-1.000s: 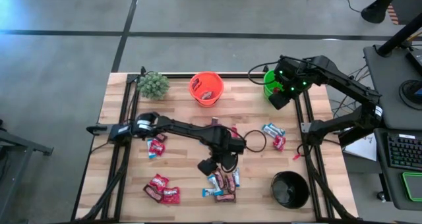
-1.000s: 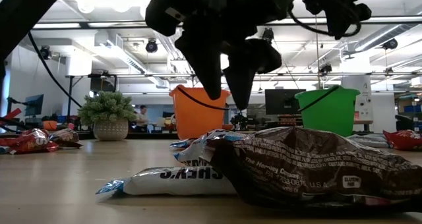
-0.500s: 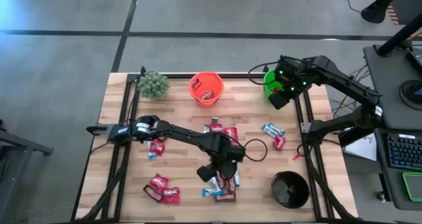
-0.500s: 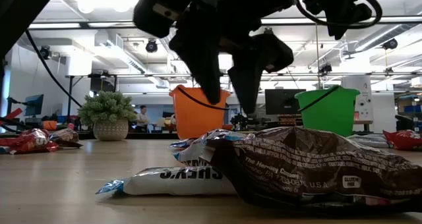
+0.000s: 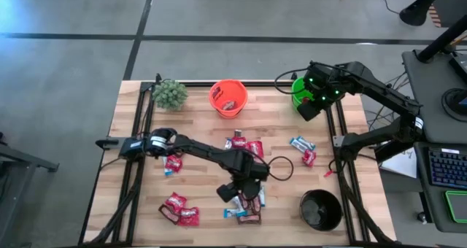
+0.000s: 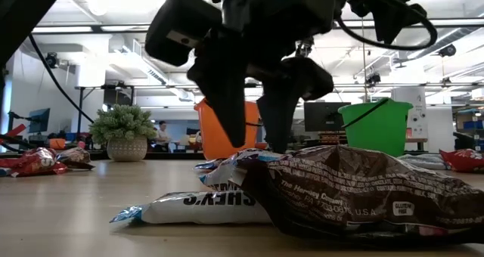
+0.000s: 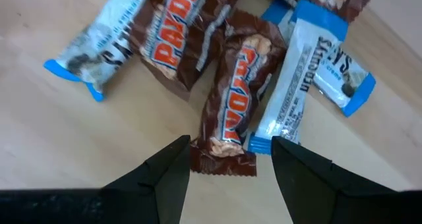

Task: Sort candy
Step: Put the brown chocolate into the black bucket

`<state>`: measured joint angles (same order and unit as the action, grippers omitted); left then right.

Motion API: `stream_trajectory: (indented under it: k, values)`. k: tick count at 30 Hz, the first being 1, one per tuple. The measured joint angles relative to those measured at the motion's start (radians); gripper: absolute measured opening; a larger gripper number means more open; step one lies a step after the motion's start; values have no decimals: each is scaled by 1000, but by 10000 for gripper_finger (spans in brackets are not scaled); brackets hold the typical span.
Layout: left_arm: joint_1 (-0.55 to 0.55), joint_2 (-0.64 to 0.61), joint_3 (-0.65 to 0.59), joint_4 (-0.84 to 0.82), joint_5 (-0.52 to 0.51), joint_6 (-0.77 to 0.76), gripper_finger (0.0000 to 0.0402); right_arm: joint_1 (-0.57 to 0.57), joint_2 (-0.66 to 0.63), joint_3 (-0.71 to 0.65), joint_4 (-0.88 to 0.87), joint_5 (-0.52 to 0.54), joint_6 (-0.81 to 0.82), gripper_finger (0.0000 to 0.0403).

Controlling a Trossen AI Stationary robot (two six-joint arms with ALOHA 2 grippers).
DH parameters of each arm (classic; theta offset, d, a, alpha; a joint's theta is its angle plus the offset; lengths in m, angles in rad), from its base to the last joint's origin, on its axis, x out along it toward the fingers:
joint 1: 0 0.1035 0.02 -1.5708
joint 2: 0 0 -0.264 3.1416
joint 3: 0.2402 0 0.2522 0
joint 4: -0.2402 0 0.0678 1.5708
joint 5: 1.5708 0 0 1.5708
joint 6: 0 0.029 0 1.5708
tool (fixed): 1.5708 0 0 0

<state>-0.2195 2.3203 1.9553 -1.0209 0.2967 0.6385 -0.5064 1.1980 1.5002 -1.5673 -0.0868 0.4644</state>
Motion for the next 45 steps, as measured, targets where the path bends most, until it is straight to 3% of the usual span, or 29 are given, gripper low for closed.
stream_trajectory:
  k: [33, 39, 45]
  values:
    - [8, 0, -97, 125, -27, 16, 184, 0, 0, 0, 1, 0, 16, 109]
    - [8, 0, -101, 126, -27, 7, 134, 0, 0, 0, 2, 0, 15, 109]
    - [11, -2, -101, 127, -25, -32, 27, 0, 0, 0, 2, 0, 15, 109]
